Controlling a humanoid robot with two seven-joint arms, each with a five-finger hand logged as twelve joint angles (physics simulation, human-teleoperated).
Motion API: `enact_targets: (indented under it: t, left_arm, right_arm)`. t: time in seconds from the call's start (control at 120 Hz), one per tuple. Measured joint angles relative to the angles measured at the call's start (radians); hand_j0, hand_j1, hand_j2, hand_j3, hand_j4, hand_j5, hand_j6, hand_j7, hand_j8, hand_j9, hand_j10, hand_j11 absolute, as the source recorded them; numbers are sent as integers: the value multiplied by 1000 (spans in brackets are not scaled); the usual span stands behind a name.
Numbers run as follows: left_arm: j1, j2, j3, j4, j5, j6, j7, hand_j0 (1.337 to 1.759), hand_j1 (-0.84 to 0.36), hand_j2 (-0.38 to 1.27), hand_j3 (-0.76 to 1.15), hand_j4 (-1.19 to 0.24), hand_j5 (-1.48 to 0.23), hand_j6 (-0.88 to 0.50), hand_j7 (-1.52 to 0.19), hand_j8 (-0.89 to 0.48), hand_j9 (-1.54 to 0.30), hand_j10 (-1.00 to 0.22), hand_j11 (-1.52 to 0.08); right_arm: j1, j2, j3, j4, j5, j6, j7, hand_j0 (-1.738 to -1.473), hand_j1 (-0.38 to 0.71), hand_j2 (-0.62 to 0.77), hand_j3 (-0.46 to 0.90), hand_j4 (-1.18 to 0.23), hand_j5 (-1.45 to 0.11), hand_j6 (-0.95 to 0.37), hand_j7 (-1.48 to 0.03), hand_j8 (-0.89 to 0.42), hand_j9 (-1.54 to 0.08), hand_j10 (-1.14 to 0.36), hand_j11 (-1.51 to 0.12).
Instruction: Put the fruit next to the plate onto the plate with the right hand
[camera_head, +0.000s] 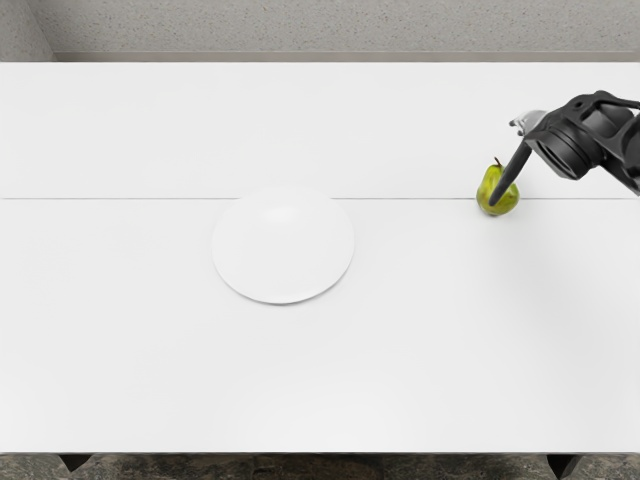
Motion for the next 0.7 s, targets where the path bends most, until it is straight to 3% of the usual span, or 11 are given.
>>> enact_targets:
  t: [0.183, 0.7]
  left_arm:
    - [1, 0, 0, 0, 0, 0, 0, 1658, 349, 0, 0, 0, 0, 0, 0, 0, 0, 0, 0]
    - [0, 0, 0, 0, 0, 0, 0, 1658, 349, 0, 0, 0, 0, 0, 0, 0, 0, 0, 0]
  right_arm:
    - [-56, 80, 12, -120, 1, -3, 0, -1658, -349, 1, 0, -2, 0, -3, 0, -3, 0, -2, 0]
    - [-78, 179, 12, -263, -2, 12, 0, -1658, -302, -7, 0, -42, -52, -43, -52, -42, -52, -41, -52]
